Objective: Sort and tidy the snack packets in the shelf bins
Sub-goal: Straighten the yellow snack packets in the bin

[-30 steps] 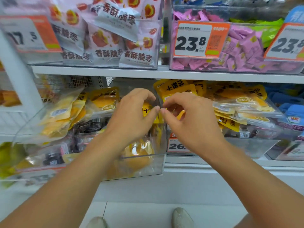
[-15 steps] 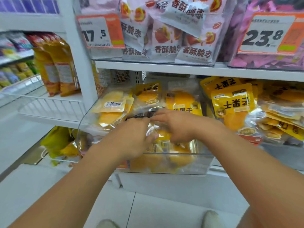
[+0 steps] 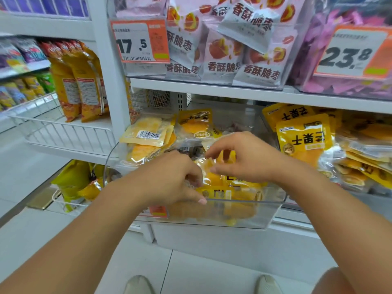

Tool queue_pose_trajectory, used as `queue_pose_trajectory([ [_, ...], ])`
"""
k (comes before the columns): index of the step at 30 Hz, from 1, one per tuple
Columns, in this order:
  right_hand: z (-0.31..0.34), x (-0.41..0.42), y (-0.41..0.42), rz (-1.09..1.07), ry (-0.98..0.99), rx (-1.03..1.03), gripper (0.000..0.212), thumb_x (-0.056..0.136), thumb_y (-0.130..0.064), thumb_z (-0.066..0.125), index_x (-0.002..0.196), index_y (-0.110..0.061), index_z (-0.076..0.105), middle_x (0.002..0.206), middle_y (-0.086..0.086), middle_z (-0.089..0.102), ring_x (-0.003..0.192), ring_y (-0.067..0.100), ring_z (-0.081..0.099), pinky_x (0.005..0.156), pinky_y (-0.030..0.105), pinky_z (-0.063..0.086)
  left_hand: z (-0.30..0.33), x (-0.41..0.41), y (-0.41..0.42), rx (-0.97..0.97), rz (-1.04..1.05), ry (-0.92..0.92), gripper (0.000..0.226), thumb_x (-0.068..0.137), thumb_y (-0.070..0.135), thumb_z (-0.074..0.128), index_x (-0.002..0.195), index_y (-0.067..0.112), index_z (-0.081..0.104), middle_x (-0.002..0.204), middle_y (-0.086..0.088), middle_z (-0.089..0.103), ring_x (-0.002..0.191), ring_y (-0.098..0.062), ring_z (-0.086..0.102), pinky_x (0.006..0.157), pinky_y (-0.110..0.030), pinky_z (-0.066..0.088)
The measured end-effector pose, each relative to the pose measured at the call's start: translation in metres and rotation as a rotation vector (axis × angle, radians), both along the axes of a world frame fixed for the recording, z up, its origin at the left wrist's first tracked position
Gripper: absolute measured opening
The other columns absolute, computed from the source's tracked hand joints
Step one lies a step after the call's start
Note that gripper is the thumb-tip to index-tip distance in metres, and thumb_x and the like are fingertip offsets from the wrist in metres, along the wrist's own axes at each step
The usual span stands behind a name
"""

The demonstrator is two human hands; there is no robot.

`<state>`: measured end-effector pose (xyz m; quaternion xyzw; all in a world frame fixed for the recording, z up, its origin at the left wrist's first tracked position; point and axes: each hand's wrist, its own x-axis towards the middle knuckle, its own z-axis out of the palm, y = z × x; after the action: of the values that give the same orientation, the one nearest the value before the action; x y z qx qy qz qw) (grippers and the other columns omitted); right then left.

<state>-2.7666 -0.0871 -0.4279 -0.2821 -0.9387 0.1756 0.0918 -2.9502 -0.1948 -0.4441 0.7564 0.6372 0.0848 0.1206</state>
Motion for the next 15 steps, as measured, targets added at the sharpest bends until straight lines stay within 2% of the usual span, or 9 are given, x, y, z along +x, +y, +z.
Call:
queue_pose_trajectory([
  [1,0.000,0.001,0.005,-0.002,0.042,0.057,0.037,0.083,-0.032,0.077,0.119,-0.029,0.071,0.116,-0.015,0.067,0.104,0.005,0.062,0.091,0.026,0.049,0.000,-0.001,-0.001,-0.014,-0.005,-0.039,0.030,0.077,0.056,0.077,0.092,0.030,0.075,0.090,0.014,0.071,0.089,-0.005,0.063,0.082,-0.035,0.053],
  [3,-0.007,-0.008,0.012,0.035,-0.032,0.144,0.045,0.085,-0.025,0.071,0.130,-0.027,0.065,0.141,-0.011,0.056,0.130,0.012,0.050,0.108,0.033,0.040,0.002,-0.002,-0.001,-0.016,-0.018,-0.068,0.015,0.084,0.044,0.076,0.090,0.031,0.077,0.082,0.014,0.073,0.082,-0.004,0.064,0.077,-0.032,0.053],
  [5,-0.019,-0.027,0.010,0.080,-0.165,0.154,0.055,0.086,-0.025,0.063,0.140,-0.031,0.055,0.155,-0.011,0.040,0.143,0.020,0.033,0.113,0.041,0.033,0.003,0.000,0.000,0.006,-0.026,-0.056,0.009,0.087,0.039,0.074,0.086,0.031,0.078,0.078,0.014,0.072,0.079,-0.005,0.063,0.072,-0.028,0.050],
  [7,-0.030,-0.043,0.009,0.072,-0.258,0.206,0.061,0.086,-0.039,0.058,0.145,-0.044,0.042,0.161,-0.018,0.024,0.146,0.024,0.019,0.113,0.049,0.029,0.002,0.001,0.001,0.020,-0.023,-0.038,0.009,0.086,0.039,0.074,0.083,0.031,0.076,0.075,0.014,0.070,0.079,-0.006,0.060,0.069,-0.024,0.046],
  [9,-0.036,-0.052,0.006,0.055,-0.357,0.314,0.053,0.087,-0.058,0.055,0.139,-0.050,0.046,0.159,-0.018,0.023,0.139,0.027,0.020,0.106,0.050,0.027,0.003,0.001,0.000,0.022,0.001,0.004,0.008,0.083,0.041,0.077,0.085,0.034,0.074,0.079,0.016,0.067,0.080,-0.005,0.058,0.070,-0.026,0.048],
  [11,-0.034,-0.057,0.000,0.042,-0.444,0.360,0.045,0.085,-0.069,0.055,0.124,-0.047,0.059,0.146,-0.010,0.035,0.130,0.027,0.025,0.101,0.048,0.026,0.004,-0.004,-0.001,0.018,0.051,0.082,0.019,0.078,0.044,0.079,0.093,0.036,0.072,0.085,0.015,0.066,0.082,-0.006,0.059,0.073,-0.032,0.053],
  [13,-0.025,-0.056,-0.006,-0.007,-0.453,0.358,0.041,0.084,-0.067,0.060,0.114,-0.040,0.067,0.121,-0.005,0.044,0.123,0.026,0.033,0.099,0.049,0.027,0.006,-0.009,-0.003,0.021,0.104,0.138,0.031,0.074,0.046,0.082,0.100,0.034,0.072,0.088,0.013,0.067,0.084,-0.010,0.060,0.075,-0.036,0.054],
  [15,-0.012,-0.048,-0.008,-0.071,-0.440,0.374,0.028,0.084,-0.054,0.070,0.100,-0.031,0.071,0.106,-0.005,0.047,0.117,0.024,0.041,0.095,0.049,0.029,0.009,-0.012,-0.005,0.015,0.122,0.131,0.032,0.072,0.043,0.085,0.100,0.032,0.074,0.087,0.015,0.066,0.084,-0.008,0.061,0.076,-0.035,0.055],
])
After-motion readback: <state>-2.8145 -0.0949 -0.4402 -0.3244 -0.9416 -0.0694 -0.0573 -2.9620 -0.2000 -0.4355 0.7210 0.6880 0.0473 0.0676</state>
